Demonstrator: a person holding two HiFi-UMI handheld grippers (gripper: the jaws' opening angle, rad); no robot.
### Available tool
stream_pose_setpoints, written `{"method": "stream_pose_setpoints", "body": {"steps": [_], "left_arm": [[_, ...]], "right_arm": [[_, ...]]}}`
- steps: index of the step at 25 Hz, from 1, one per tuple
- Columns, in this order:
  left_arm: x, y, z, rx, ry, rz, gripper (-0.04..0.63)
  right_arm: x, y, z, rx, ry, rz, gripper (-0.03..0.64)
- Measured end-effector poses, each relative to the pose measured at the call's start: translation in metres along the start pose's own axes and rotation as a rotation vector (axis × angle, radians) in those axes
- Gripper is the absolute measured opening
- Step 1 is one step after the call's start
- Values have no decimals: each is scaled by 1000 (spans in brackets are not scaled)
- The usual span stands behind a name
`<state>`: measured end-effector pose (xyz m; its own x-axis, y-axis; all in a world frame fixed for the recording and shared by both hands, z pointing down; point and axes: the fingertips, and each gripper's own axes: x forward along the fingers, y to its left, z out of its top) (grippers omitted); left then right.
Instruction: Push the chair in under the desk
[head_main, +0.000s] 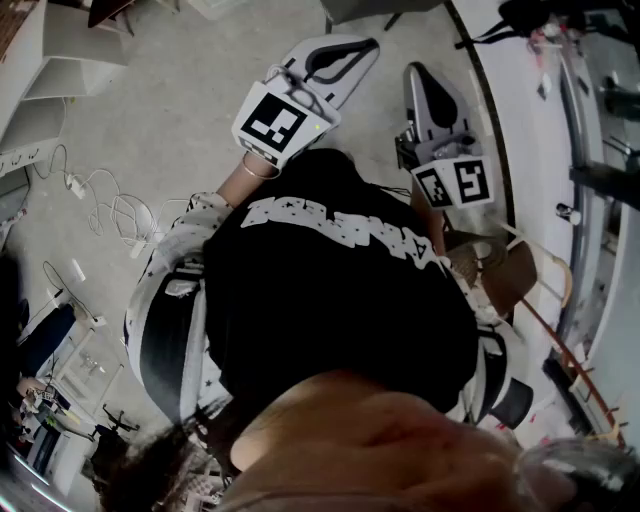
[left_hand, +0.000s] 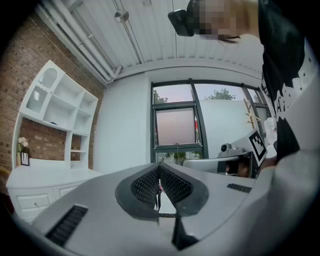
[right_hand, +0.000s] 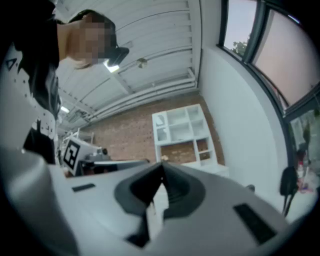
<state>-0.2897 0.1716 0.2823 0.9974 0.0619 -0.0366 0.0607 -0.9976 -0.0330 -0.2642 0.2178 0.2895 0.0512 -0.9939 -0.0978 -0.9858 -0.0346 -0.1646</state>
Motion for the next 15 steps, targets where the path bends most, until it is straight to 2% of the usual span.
{"method": "stream_pose_setpoints", "body": {"steps": [15], "left_arm": [[11,-36,1,8,22,-26,35]], "right_arm": [[-38,-14,16,27,-82,-23,31]]}}
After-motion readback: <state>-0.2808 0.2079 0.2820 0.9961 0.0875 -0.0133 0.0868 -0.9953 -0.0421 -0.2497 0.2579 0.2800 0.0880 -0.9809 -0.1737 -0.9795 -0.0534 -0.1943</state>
